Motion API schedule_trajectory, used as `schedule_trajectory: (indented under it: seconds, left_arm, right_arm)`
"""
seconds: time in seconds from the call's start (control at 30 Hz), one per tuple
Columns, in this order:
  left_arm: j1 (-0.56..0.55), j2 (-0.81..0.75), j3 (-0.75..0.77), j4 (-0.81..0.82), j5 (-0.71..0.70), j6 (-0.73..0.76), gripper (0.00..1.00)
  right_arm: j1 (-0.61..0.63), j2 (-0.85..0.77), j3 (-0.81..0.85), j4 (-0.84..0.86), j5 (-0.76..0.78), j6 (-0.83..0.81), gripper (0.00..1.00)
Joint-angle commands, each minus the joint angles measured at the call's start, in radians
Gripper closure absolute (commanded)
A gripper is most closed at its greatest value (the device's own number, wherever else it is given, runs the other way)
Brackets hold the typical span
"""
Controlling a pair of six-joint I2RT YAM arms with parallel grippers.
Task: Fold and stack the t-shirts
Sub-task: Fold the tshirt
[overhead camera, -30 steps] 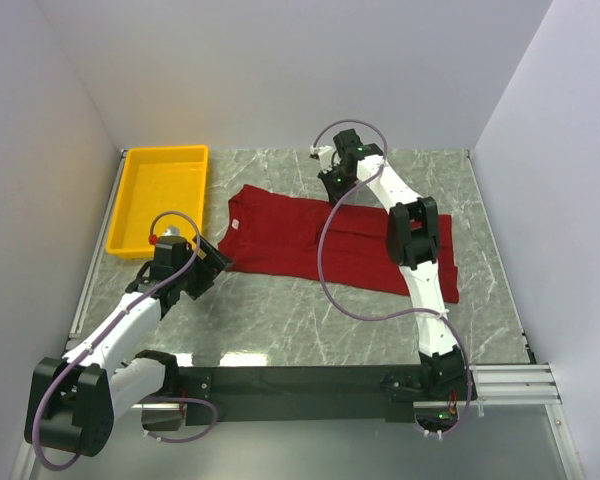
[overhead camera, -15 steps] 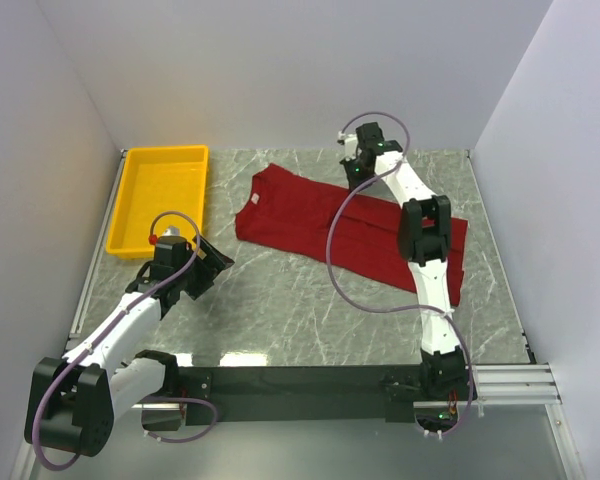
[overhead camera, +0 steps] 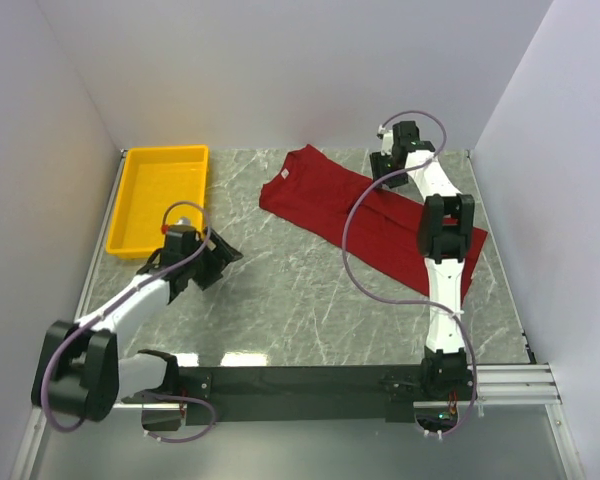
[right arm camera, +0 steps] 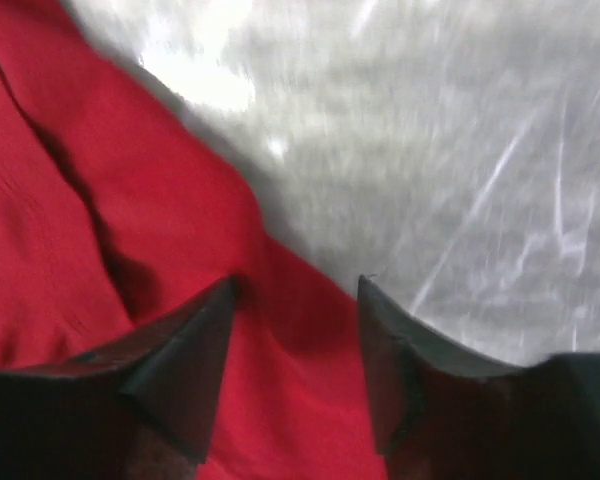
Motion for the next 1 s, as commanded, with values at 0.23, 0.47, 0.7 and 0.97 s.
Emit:
schedule_trajectory:
  seconds: [0.23, 0.47, 0.7, 0.97]
  left_arm:
    - [-0.224, 0.364, 0.217, 0.367, 0.017, -0.157, 0.14]
    - [-0.391, 0.689, 0.328, 0.632, 0.016, -0.477, 0.23]
    - [-0.497, 0.855, 0.431, 0.566, -0.148, -0.684, 0.30]
    - [-0.509, 0.961, 0.584, 0.358, -0.236, -0.829, 0.37]
  right_arm:
    - [-0.109, -0.428, -0.317, 0.040, -0.110, -0.194, 0.27]
    - [-0.155, -0.810, -0.739, 0.066, -0.266, -0.385, 0.27]
    - [-0.193, -1.062, -1.052, 0.090, -0.303, -0.375, 0.27]
    - [-0.264, -1.165, -1.110, 0.086, -0.360, -0.332, 0.27]
